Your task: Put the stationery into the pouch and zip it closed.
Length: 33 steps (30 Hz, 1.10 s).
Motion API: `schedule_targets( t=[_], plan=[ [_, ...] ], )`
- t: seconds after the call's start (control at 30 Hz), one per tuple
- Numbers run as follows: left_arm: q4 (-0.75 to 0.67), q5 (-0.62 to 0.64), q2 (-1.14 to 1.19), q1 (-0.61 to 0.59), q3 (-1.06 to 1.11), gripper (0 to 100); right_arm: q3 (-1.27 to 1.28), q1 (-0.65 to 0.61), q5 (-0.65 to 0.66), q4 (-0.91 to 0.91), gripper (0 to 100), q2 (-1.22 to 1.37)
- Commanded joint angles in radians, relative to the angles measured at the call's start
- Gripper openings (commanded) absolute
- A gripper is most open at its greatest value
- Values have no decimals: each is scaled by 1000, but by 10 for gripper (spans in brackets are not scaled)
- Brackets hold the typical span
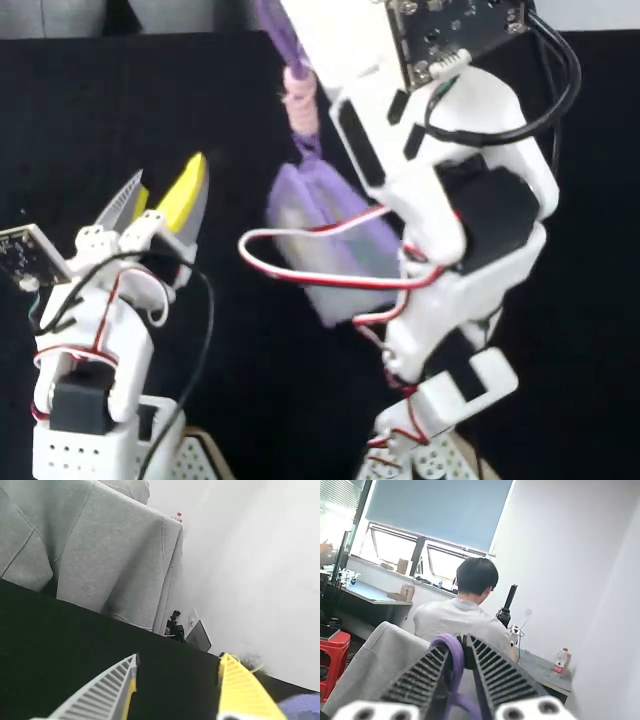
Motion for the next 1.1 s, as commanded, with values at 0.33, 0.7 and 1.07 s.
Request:
schedule_targets(
  t=[0.33, 0.7, 1.07],
  plan=[
    [2, -8, -12, -10, -59, 260, 108, -9, 63, -12, 11, -50],
    [2, -8, -12, -10, -62, 260, 38, -11, 68, 270, 11, -145],
    [149, -15, -226, -104, -223, 260, 31, -15, 61, 514, 11, -272]
  ],
)
